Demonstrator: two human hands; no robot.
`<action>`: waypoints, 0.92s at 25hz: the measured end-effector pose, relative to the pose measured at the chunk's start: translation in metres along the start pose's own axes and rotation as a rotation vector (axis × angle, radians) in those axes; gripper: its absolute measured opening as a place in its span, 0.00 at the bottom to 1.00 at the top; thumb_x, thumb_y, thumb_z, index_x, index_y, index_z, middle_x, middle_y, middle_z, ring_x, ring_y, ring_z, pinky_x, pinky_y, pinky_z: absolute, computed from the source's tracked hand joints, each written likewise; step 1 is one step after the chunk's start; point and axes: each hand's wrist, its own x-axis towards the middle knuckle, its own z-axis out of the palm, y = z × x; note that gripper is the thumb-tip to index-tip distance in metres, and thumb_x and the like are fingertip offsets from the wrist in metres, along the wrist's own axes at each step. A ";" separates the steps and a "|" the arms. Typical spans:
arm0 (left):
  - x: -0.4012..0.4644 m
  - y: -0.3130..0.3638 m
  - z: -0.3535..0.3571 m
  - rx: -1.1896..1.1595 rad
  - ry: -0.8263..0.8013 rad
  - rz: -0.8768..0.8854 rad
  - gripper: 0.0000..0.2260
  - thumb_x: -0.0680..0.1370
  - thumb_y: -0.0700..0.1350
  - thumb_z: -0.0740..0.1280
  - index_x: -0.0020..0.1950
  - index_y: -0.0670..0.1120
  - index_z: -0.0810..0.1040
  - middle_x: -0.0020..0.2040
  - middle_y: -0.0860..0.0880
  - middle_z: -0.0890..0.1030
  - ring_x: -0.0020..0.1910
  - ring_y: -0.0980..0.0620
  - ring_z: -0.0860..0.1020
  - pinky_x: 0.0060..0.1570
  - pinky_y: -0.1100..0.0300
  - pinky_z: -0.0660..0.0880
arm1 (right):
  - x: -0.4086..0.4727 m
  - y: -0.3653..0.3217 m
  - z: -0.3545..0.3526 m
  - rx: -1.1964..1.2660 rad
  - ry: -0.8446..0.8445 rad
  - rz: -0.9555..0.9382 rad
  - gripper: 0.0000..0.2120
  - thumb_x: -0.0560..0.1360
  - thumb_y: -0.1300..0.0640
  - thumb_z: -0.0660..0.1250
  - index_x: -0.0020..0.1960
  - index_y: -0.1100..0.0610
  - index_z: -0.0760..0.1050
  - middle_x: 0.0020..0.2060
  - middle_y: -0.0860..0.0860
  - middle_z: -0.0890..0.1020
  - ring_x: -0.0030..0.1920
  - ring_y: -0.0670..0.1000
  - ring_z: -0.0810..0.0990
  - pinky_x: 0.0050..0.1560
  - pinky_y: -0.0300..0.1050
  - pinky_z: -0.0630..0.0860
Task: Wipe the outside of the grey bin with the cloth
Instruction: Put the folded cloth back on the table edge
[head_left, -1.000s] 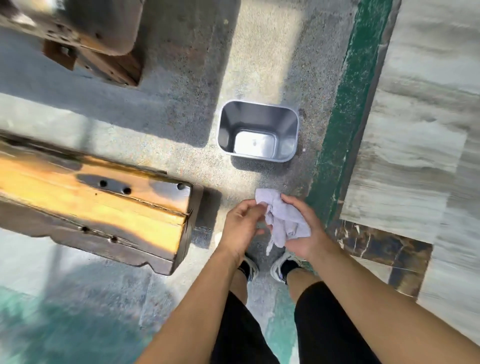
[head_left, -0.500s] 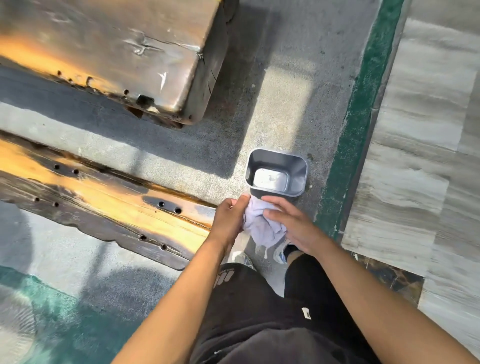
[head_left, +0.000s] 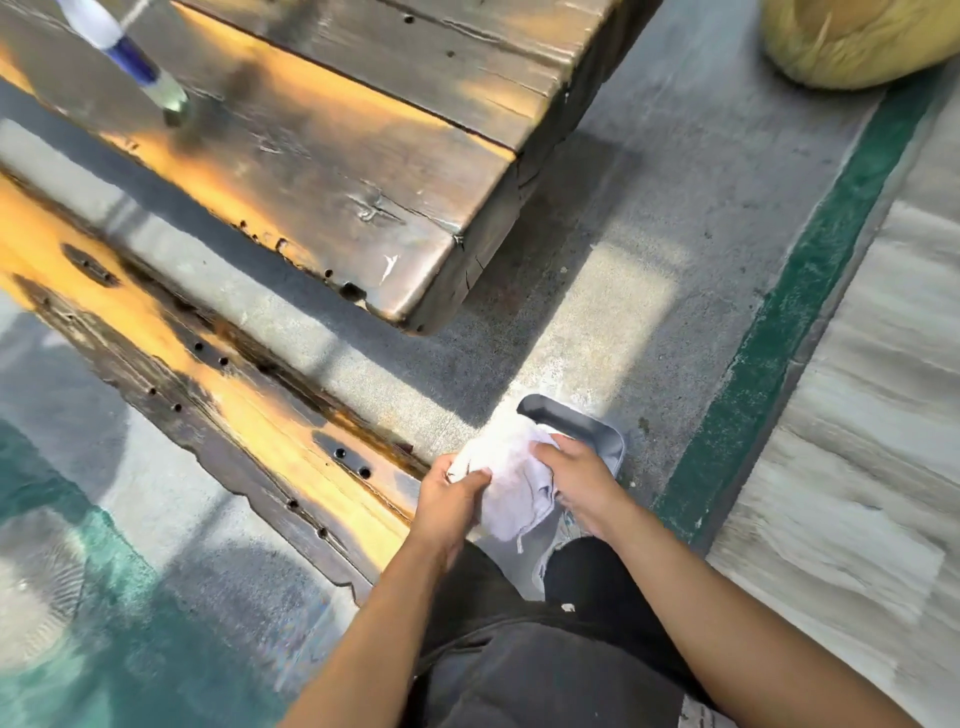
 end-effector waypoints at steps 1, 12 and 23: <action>0.000 0.007 0.003 -0.049 0.016 -0.003 0.08 0.79 0.37 0.69 0.56 0.45 0.77 0.46 0.41 0.84 0.46 0.39 0.82 0.44 0.39 0.78 | 0.004 -0.013 -0.004 0.056 -0.018 0.030 0.08 0.81 0.57 0.66 0.52 0.55 0.84 0.47 0.49 0.89 0.52 0.51 0.86 0.49 0.45 0.79; 0.056 0.095 -0.044 -0.246 -0.151 0.047 0.17 0.77 0.32 0.71 0.62 0.46 0.75 0.54 0.40 0.86 0.46 0.42 0.87 0.38 0.49 0.84 | 0.065 -0.109 0.039 -0.120 -0.174 0.007 0.09 0.76 0.62 0.74 0.54 0.63 0.80 0.47 0.59 0.88 0.44 0.55 0.87 0.43 0.48 0.83; 0.201 0.245 -0.117 -0.064 -0.012 0.137 0.19 0.72 0.22 0.67 0.54 0.44 0.77 0.52 0.37 0.85 0.37 0.44 0.83 0.28 0.58 0.78 | 0.193 -0.204 0.150 0.031 -0.075 0.048 0.10 0.79 0.71 0.64 0.58 0.63 0.78 0.49 0.61 0.86 0.44 0.59 0.84 0.60 0.65 0.78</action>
